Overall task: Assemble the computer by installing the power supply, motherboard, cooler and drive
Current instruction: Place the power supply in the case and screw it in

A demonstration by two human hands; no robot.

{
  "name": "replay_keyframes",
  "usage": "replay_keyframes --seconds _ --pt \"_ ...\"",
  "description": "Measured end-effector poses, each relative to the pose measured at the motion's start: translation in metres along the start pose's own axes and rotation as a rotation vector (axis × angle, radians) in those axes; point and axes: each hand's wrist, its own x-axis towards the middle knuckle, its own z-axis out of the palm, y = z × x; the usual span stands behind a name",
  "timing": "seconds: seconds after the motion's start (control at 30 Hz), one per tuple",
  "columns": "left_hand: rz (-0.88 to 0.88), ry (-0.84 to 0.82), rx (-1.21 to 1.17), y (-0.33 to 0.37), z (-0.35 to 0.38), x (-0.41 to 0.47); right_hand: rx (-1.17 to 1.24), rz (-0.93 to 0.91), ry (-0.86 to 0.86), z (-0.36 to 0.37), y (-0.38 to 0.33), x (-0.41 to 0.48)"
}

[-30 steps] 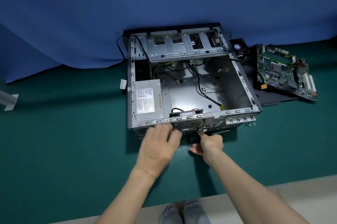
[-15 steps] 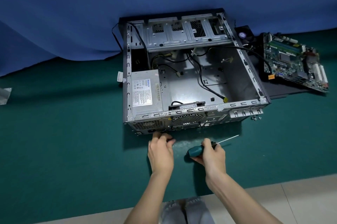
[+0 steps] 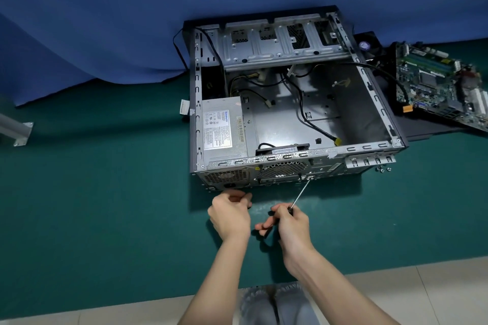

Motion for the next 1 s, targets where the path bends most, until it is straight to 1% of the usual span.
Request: replay_keyframes --seconds 0.17,0.27,0.4,0.6,0.73,0.9,1.0 --pt "-0.276 0.055 -0.147 0.006 0.011 0.006 -0.027 0.005 0.003 0.0 -0.002 0.002" --pt "-0.379 0.093 -0.179 0.011 0.015 0.011 -0.022 0.024 0.003 -0.001 -0.003 0.003" --pt "-0.455 0.093 -0.218 0.019 0.017 0.016 -0.019 0.056 0.01 -0.001 -0.006 0.003" --pt "-0.565 0.148 -0.495 0.031 0.016 0.019 -0.007 0.081 -0.003 0.0 -0.008 0.008" --pt "-0.626 0.106 -0.642 0.034 0.011 0.018 -0.008 0.083 -0.019 -0.003 -0.006 0.011" --pt "-0.648 0.102 -0.685 0.038 0.006 0.019 -0.02 0.084 -0.03 -0.004 -0.005 0.012" --pt "-0.618 0.052 -0.71 0.037 0.003 0.017 -0.038 0.079 -0.041 -0.005 -0.004 0.01"
